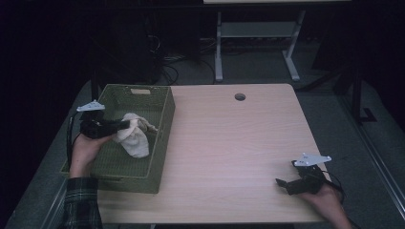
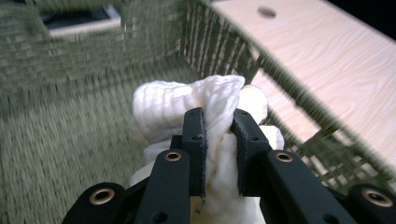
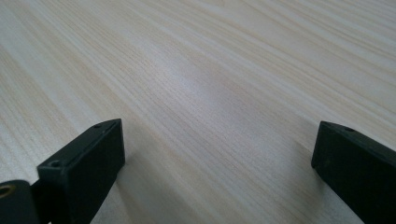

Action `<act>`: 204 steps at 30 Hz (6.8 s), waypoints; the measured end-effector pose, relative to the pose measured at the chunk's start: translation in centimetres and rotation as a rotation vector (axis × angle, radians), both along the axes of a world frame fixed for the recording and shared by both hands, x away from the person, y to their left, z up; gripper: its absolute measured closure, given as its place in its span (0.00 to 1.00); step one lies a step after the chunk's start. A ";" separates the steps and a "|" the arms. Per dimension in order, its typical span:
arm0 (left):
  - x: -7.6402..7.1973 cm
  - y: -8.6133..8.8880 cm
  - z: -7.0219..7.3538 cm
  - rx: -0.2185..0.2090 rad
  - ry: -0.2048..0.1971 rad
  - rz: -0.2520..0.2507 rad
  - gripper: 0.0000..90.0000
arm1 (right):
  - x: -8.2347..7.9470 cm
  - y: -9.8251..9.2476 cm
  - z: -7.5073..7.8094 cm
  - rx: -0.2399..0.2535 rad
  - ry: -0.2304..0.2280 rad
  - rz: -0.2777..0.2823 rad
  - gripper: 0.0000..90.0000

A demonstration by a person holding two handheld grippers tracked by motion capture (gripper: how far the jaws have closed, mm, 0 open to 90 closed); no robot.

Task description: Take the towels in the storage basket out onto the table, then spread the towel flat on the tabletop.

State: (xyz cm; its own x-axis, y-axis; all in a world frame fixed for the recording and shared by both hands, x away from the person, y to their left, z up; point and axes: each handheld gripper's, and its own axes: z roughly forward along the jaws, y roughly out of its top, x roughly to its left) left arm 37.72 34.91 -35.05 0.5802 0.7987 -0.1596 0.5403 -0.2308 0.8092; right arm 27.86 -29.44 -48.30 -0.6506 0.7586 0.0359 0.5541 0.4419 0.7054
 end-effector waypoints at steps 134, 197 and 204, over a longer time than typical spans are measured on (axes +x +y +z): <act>-3.0 -27.4 -6.8 0.028 0.015 -0.662 0.46 | -0.1 1.2 1.3 0.125 0.011 0.081 0.27; -4.8 -25.3 -5.6 0.066 -0.067 -0.457 0.67 | 1.1 -0.6 4.8 0.024 -0.122 -0.038 0.70; -6.0 -25.5 -6.5 0.085 -0.050 -0.486 0.66 | 1.8 -1.5 3.1 0.004 -0.061 -0.070 0.71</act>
